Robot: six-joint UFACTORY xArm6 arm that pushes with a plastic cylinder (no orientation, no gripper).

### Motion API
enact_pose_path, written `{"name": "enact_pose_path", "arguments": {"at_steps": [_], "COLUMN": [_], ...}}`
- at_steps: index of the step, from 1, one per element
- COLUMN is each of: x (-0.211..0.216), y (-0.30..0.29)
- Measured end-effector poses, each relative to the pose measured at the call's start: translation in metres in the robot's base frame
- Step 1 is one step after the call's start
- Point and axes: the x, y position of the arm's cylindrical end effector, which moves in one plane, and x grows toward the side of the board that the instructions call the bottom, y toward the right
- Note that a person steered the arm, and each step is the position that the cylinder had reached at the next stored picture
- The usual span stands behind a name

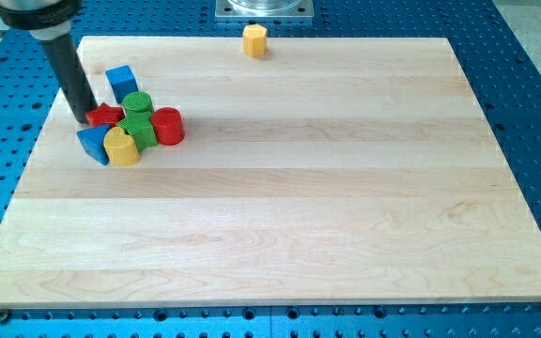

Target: Move the cube towards the green star

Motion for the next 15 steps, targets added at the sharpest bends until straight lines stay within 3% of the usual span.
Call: {"name": "enact_pose_path", "arguments": {"at_steps": [1,2,4,5,7,9,11,12,15], "x": [-0.031,-0.052,-0.052,-0.029,-0.071,-0.031,0.027,0.031,0.089], "y": [-0.022,0.011,0.176,0.194,0.166,0.138,0.2,0.244,0.234]}}
